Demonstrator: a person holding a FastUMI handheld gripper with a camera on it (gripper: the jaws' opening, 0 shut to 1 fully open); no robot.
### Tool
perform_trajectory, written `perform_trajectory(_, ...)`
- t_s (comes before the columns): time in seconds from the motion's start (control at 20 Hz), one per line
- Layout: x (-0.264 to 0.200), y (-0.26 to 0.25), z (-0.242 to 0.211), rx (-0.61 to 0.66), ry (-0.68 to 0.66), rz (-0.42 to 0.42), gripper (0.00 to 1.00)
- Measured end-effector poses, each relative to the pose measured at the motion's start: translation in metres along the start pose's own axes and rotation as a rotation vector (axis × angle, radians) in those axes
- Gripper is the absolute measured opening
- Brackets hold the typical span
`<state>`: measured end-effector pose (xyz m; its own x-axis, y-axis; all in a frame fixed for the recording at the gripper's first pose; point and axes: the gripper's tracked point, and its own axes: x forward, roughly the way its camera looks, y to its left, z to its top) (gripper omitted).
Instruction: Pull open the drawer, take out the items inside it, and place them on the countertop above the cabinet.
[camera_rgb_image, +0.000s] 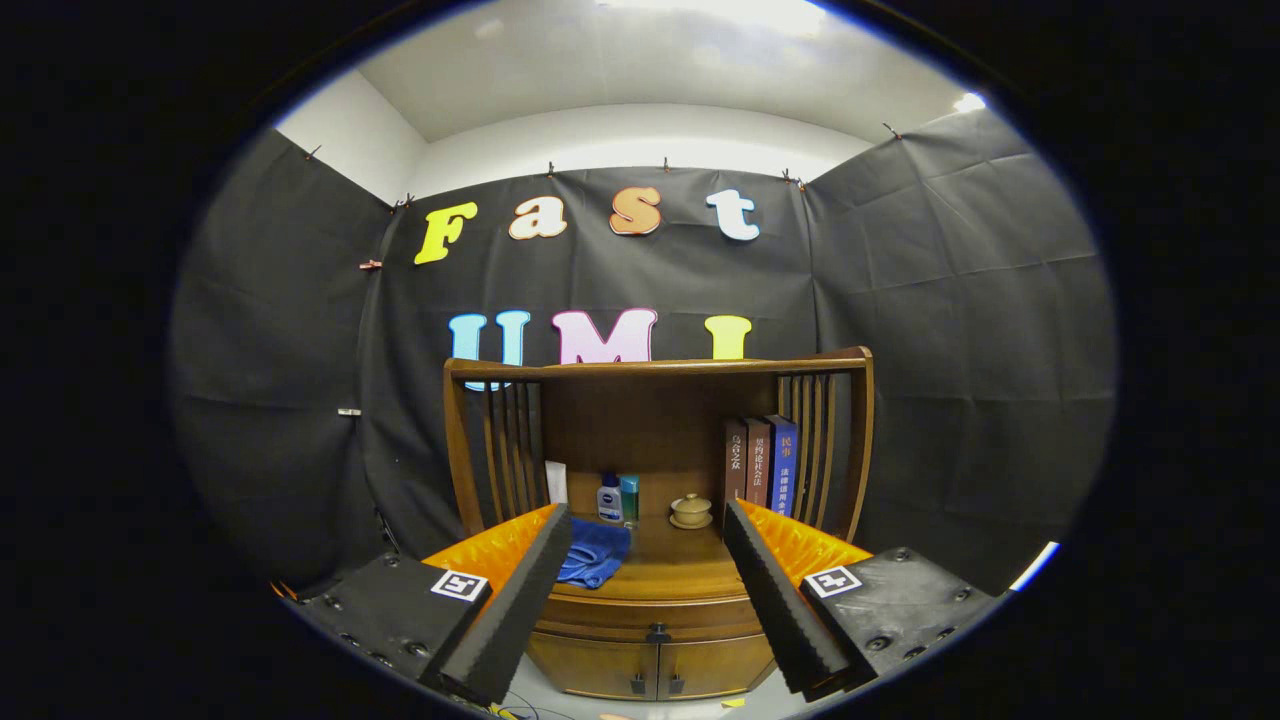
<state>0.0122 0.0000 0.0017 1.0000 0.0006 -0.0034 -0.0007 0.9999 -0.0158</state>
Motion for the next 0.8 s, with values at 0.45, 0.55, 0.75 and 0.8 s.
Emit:
perform_trajectory(0.45, 0.03, -0.007, -0.051, -0.005, 0.063, 0.0, 0.99)
perform_trajectory(0.55, 0.04, -0.007, -0.074, -0.011, 0.081, 0.005, 0.99)
perform_trajectory(0.75, 0.058, -0.005, -0.125, -0.021, 0.134, 0.015, 0.99)
perform_trajectory(0.8, 0.062, -0.003, -0.136, -0.015, 0.15, 0.019, 0.99)
